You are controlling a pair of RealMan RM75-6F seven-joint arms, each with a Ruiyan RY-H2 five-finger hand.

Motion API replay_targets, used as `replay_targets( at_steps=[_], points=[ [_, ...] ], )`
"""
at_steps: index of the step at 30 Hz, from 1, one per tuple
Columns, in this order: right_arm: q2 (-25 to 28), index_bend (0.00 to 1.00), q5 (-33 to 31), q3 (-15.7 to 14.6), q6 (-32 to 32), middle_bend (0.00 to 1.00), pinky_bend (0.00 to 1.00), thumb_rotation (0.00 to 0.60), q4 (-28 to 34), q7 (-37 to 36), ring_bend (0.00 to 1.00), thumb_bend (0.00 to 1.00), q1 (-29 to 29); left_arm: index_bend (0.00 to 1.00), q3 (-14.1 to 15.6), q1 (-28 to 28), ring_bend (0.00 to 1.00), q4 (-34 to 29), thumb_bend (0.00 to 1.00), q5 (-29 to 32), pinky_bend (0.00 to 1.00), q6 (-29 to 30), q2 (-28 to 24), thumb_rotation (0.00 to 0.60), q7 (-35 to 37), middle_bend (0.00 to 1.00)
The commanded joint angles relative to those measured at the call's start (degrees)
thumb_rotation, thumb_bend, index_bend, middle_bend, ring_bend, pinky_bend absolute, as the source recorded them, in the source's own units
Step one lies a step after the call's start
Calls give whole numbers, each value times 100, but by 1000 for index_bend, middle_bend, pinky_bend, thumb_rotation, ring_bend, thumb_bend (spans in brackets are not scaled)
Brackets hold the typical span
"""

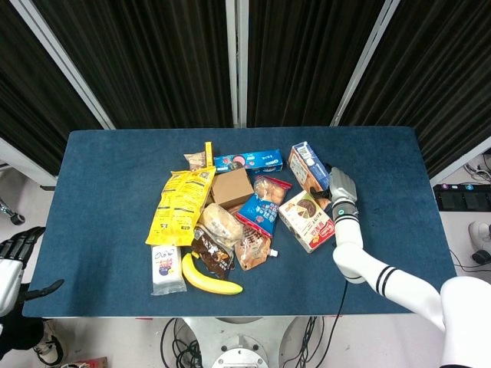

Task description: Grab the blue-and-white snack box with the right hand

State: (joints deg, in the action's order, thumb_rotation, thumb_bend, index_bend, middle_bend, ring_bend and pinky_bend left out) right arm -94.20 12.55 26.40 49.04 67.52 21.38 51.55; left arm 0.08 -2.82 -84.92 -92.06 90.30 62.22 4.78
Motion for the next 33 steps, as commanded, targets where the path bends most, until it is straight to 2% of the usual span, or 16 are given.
replay_targets(
  at_steps=[1,5,11,15,19,25,33],
  points=[
    [113,521,264,76,179,507,735,600,175,-201,534,491,-94,100,-1,-2,119,2,0,3,241,-5,5,456,3,109],
    [319,539,805,199,461,521,750,600,562,-593,548,517,-282,100,-17,-13,119,-7,0,1,241,3,2,456,0,109],
    [664,553,2322,224,853,532,756,600,1571,-1362,558,537,-627,100,-37,-20,119,-51,0,-9,241,30,0,458,-28,109],
    [935,559,3683,-84,1054,535,756,600,2424,-1683,562,538,-851,100,-33,-22,119,-90,0,-27,241,36,-10,456,-61,109],
    [1184,559,4742,-494,970,536,757,600,2986,-1731,562,538,-914,100,-34,-17,119,-141,0,-45,241,63,-34,459,-90,109],
    [1146,598,6036,-928,1186,559,777,600,3118,-1668,584,541,-878,100,-25,22,119,-147,0,-20,241,93,-58,457,-95,109],
    [1015,599,7233,-1286,1449,560,779,600,2913,-1989,584,541,-787,100,-24,58,119,-57,0,4,241,126,-32,456,-16,109]
  ],
)
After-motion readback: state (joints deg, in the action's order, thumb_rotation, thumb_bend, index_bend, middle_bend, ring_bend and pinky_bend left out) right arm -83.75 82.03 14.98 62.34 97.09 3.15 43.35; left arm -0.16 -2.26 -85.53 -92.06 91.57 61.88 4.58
